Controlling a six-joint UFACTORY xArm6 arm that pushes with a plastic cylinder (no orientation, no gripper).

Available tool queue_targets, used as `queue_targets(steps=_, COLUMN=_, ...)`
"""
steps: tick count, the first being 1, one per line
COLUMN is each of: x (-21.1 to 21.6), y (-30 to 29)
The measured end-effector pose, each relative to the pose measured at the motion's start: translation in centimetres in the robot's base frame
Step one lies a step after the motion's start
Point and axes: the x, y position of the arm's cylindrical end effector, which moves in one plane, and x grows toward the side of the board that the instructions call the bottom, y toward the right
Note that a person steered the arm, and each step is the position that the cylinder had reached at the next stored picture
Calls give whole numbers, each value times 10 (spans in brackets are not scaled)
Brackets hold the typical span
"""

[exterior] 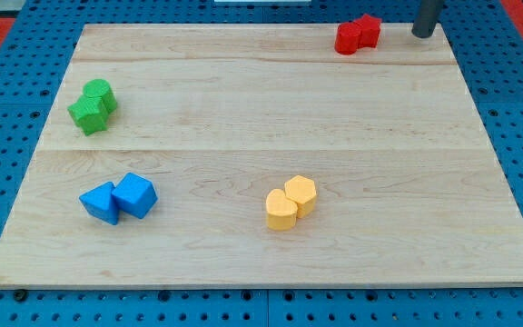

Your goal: Move red star along with red circle diagonally towards center of the board

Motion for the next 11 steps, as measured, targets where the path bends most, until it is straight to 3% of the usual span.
queue_targets(steps=3, x=-10, y=-9)
queue_targets(steps=5, x=-10, y=-45)
queue_targets(steps=9, x=25, y=-153)
queue_targets(steps=11, x=58, y=-168)
